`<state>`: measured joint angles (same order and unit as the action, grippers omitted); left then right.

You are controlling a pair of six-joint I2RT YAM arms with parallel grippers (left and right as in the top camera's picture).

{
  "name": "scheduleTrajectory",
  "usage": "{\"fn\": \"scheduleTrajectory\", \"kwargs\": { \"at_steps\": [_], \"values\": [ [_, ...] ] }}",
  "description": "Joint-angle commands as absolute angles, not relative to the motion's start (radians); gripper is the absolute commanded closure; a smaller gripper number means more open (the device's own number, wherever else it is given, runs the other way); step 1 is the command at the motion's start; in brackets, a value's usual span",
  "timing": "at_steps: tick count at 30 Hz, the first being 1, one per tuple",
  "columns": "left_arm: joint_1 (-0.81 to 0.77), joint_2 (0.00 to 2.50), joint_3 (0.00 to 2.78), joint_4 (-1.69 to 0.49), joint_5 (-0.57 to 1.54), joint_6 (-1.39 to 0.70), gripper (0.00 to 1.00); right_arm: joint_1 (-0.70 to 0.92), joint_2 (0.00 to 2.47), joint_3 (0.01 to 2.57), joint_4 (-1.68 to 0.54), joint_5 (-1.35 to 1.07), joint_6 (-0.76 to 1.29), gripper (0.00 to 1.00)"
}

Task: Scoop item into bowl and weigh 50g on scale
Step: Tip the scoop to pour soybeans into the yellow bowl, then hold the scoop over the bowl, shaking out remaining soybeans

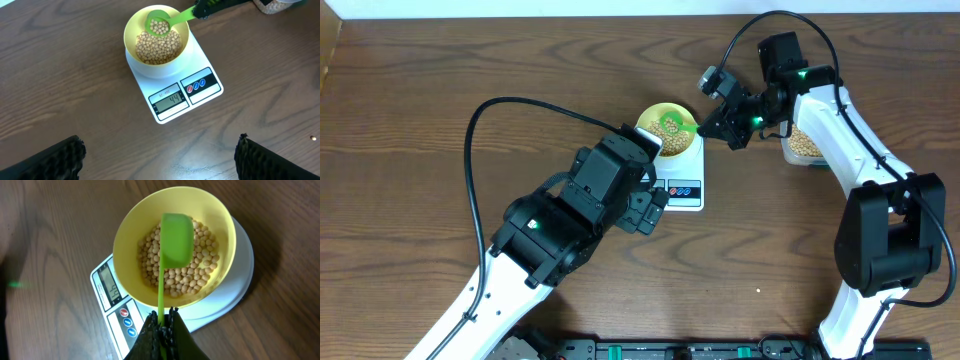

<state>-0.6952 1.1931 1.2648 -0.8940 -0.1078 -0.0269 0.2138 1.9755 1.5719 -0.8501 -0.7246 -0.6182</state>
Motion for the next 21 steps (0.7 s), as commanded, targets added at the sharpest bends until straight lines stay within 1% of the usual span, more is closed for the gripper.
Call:
{"fn": "scheduleTrajectory", "kwargs": {
  "at_steps": [1, 12, 21],
  "values": [
    [-0.690, 1.188, 1.271, -0.897, -0.117, -0.035, 0.02, 0.224, 1.941, 1.611, -0.861, -0.735, -0.634, 0.99],
    [-0.690, 1.188, 1.271, -0.897, -0.117, -0.034, 0.02, 0.224, 1.941, 1.625, -0.872, -0.731, -0.656, 0.99],
    [-0.690, 1.188, 1.271, -0.897, -0.117, -0.035, 0.02, 0.224, 1.941, 1.625, -0.874, -0.731, -0.724, 0.99]
  ]
}}
